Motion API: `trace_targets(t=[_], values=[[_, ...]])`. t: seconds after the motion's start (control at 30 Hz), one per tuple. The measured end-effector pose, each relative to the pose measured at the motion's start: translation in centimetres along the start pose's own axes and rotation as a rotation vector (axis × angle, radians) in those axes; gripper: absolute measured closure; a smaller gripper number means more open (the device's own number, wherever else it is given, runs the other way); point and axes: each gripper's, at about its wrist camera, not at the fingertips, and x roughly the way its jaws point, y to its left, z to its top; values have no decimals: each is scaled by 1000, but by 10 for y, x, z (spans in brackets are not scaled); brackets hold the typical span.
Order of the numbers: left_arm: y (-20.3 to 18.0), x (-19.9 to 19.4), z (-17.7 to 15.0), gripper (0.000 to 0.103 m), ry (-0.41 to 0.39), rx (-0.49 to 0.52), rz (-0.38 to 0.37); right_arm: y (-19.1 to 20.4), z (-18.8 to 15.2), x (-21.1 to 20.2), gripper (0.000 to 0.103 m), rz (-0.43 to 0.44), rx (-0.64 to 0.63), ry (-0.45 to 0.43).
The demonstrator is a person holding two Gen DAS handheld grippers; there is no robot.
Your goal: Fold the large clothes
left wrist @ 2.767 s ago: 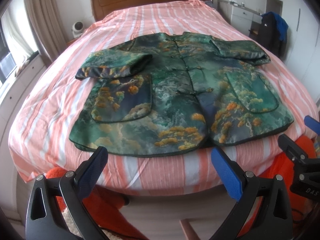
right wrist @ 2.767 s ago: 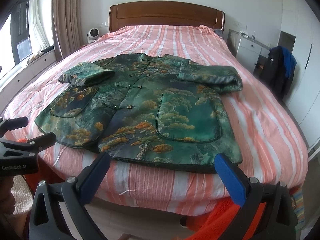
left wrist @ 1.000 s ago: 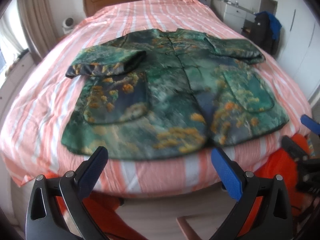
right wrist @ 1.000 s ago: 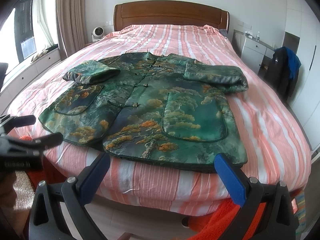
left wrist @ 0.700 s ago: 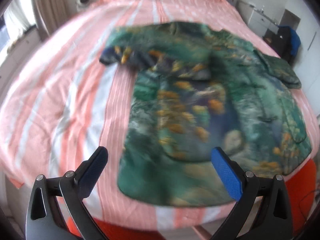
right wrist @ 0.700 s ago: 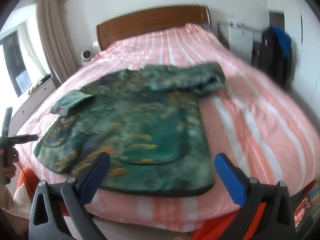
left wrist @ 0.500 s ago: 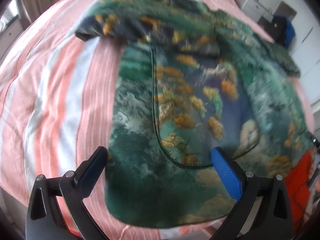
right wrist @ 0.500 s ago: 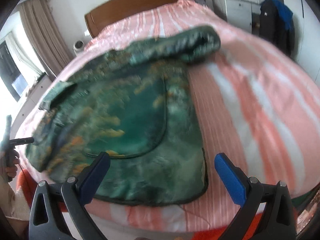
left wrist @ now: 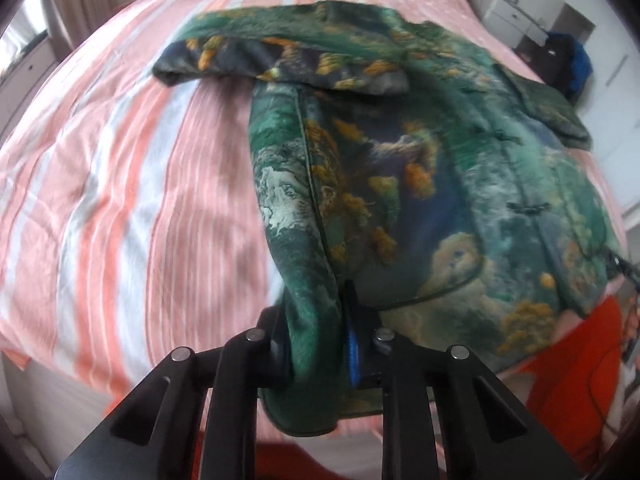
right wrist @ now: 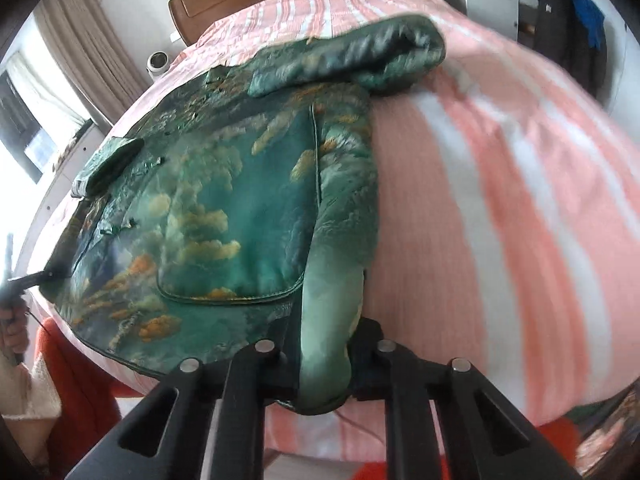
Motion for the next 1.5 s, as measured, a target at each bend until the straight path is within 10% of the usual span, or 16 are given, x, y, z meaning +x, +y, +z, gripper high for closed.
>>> trace_targets(t=[0.4, 0.53, 0.6, 0.77, 1.03, 1.1, 1.17, 1.37, 1.5], values=[[-8, 13, -35, 82, 33, 52, 30, 1, -2, 17, 88, -131, -34, 33], [-15, -10, -33, 53, 12, 146, 141, 5, -7, 7, 68, -143, -14, 3], [-16, -34, -26, 45, -35, 182, 163, 4, -12, -3, 26, -122, 8, -14], [-40, -83, 18, 8, -229, 341, 203, 28, -26, -44, 22, -167, 10, -184], [-95, 47, 99, 2, -150, 567, 356, 94, -45, -45, 20, -107, -86, -258], [-82, 78, 111, 21, -120, 508, 412, 107, -54, -45, 20, -110, -154, -264], [-65, 79, 120, 90, -102, 403, 350, 111, -66, -49, 20, -106, -199, -272], [51, -25, 144, 90, -294, -49, 214, 86, -69, -64, 20, -115, -107, -343], [178, -71, 137, 84, -330, -360, 296, 73, -61, -66, 20, -111, -30, -385]])
